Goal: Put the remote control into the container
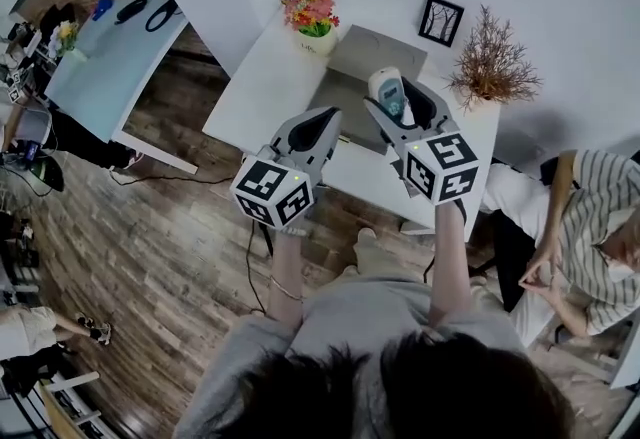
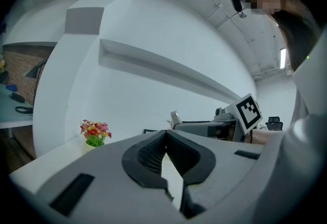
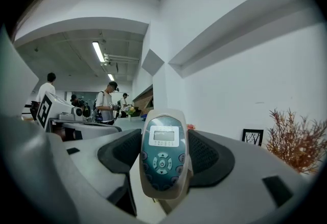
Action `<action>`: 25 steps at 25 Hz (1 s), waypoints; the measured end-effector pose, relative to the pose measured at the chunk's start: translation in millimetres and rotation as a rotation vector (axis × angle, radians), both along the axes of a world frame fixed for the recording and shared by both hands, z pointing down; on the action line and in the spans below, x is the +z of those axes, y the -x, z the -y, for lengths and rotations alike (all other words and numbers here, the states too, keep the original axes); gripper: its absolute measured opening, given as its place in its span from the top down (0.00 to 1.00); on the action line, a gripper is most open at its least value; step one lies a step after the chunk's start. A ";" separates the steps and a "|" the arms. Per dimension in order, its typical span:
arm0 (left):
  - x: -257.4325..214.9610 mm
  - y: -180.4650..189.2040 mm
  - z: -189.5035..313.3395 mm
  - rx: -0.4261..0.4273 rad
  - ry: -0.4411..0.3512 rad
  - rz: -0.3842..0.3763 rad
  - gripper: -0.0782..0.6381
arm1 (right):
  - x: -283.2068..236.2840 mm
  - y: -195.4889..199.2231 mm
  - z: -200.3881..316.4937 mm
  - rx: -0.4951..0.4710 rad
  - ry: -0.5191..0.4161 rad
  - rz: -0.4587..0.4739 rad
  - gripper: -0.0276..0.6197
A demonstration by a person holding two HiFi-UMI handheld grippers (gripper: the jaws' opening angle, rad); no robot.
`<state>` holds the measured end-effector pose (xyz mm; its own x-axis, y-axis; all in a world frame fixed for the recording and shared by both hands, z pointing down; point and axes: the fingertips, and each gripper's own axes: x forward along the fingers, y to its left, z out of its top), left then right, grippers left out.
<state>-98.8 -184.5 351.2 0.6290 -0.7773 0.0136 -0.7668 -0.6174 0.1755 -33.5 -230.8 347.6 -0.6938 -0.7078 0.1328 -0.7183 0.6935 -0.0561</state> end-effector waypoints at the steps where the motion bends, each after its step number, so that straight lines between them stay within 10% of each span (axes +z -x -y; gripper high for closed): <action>1: 1.8 -1.4 6.4 -0.002 0.004 -0.001 0.89 | 2.6 -1.1 6.5 -0.003 0.006 -0.003 0.51; 25: 74.5 18.8 84.7 -0.065 0.196 0.007 0.89 | 86.4 33.2 89.4 -0.108 0.204 -0.083 0.51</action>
